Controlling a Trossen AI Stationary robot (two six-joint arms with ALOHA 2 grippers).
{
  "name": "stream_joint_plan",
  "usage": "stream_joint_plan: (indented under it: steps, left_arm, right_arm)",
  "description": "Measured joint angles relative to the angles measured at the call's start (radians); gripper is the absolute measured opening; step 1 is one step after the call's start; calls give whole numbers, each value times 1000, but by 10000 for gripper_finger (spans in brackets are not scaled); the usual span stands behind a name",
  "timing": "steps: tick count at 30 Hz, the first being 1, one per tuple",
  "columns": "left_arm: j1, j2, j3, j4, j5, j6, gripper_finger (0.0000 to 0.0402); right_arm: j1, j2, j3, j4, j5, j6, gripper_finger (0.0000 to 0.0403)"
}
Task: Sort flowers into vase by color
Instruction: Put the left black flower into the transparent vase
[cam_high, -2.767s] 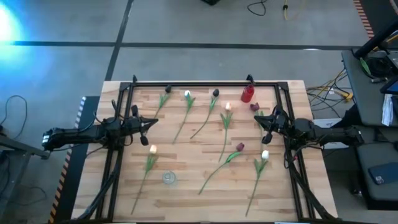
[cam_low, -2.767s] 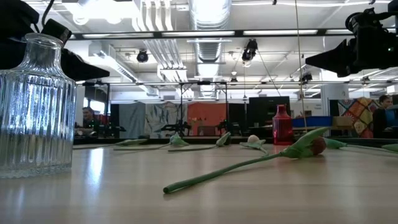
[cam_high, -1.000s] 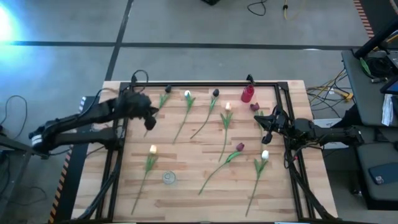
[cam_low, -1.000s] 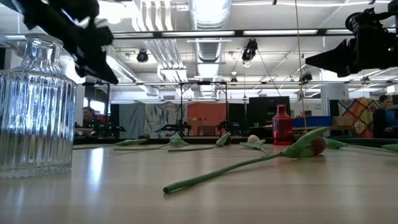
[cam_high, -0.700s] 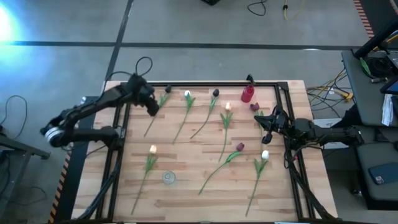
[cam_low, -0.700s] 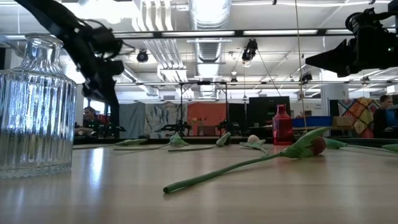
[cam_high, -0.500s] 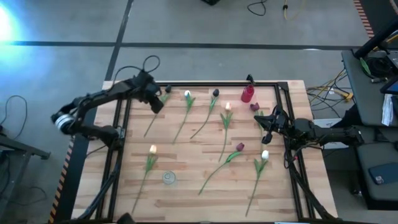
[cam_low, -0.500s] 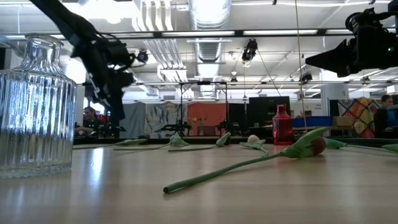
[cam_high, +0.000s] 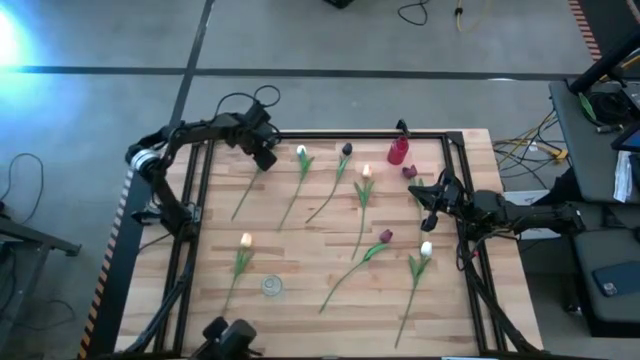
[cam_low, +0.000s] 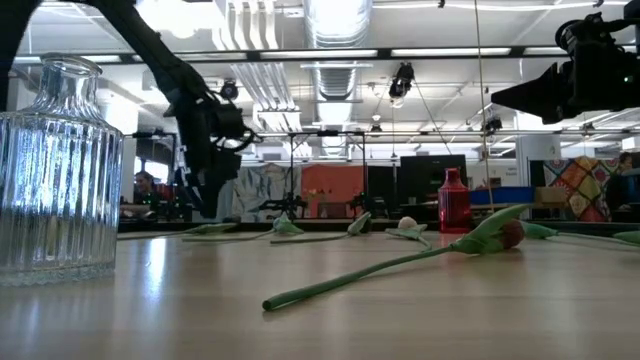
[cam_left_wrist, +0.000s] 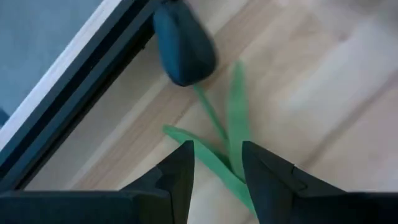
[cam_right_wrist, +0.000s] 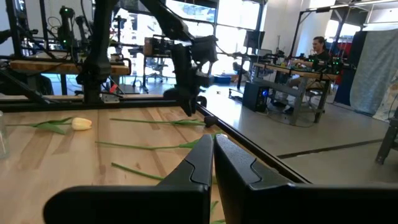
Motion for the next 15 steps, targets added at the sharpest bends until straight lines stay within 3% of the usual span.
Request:
stream_joint_plan:
  steps: [15]
  left_arm:
    - [19, 101, 25, 7, 43, -3, 110]
  right_arm:
    - [0, 0, 0, 0, 0, 0, 9]
